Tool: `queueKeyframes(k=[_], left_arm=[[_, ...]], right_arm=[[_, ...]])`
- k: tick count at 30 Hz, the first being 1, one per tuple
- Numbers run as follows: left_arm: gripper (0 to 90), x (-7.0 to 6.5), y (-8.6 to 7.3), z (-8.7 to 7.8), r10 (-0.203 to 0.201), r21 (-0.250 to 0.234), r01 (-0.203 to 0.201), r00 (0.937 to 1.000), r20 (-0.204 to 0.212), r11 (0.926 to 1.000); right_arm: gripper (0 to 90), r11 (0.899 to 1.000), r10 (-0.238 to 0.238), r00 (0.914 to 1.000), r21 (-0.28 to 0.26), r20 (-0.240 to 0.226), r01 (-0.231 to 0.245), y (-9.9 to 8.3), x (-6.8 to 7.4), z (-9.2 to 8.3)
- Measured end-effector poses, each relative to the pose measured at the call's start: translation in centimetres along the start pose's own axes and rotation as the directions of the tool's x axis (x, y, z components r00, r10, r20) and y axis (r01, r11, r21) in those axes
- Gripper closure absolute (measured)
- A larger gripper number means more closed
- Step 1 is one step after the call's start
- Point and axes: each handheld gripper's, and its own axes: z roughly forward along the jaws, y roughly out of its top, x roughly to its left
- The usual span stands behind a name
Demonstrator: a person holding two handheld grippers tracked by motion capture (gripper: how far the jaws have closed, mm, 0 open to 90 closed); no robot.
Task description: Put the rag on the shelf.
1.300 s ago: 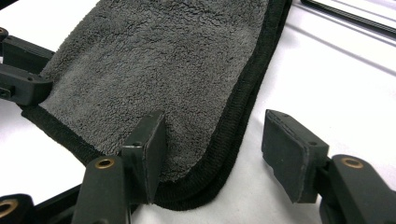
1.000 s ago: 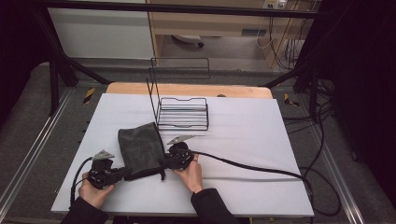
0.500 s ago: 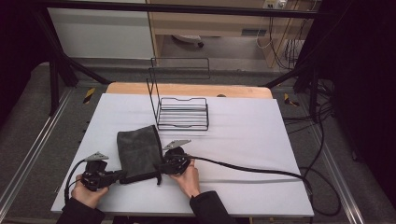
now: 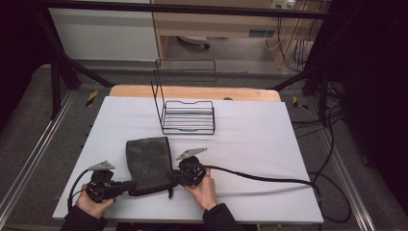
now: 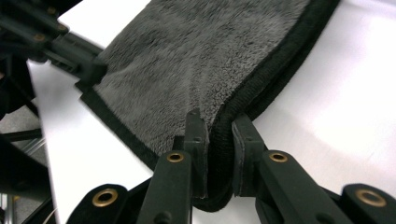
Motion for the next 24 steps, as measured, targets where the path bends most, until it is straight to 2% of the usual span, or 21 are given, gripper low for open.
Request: queueKeyframes(k=[3, 6, 10, 12, 14, 17, 20, 24], left_arm=[[84.0, -0.2, -0.4, -0.7, 0.012, 0.016, -0.011, 0.9991, -0.041, 0.9998], [83.5, -0.2, -0.7, -1.0, 0.033, 0.035, -0.029, 0.9952, -0.092, 0.999], [79.3, 0.1, -0.6, -0.9, 0.03, 0.04, -0.026, 0.9954, -0.091, 0.9988], [71.2, 0.1, -0.3, -1.0, 0.035, 0.019, -0.033, 0.9954, -0.089, 0.9993], [59.7, 0.4, 0.2, -1.3, 0.028, -0.031, -0.031, 0.9959, -0.086, 0.9991], [50.6, 0.9, 1.1, -1.1, 0.035, -0.071, -0.045, 0.9899, -0.138, 0.9965], [48.8, 1.5, 1.5, 0.0, 0.029, -0.061, -0.039, 0.9879, -0.152, 0.9974], [50.1, 1.9, 1.1, 0.9, 0.026, -0.032, -0.031, 0.9886, -0.148, 0.999]], right_arm=[[73.4, 1.0, -0.007, 1.0, -0.016, -0.004, 0.007, -0.9, 0.8, 0.2], [56.6, 0.998, -0.03, 0.9994, -0.051, -0.015, 0.029, -0.7, 0.5, 0.5], [40.4, 0.988, -0.078, 0.9954, -0.126, 0.055, 0.084, 1.0, -0.8, 0.1], [38.4, 0.987, -0.058, 0.9962, -0.149, 0.065, 0.067, 2.1, -1.9, 0.3], [37.2, 0.987, -0.034, 0.9965, -0.156, 0.076, 0.046, 3.2, -3.1, 0.8], [35.3, 0.988, -0.028, 0.9941, -0.149, 0.105, 0.043, 4.6, -4.3, 2.2], [33.6, 0.989, -0.012, 0.9936, -0.144, 0.113, 0.028, 5.8, -5.2, 3.8], [33.9, 0.993, 0.008, 0.9926, -0.12, 0.121, 0.007, 6.7, -6.1, 5.7]])
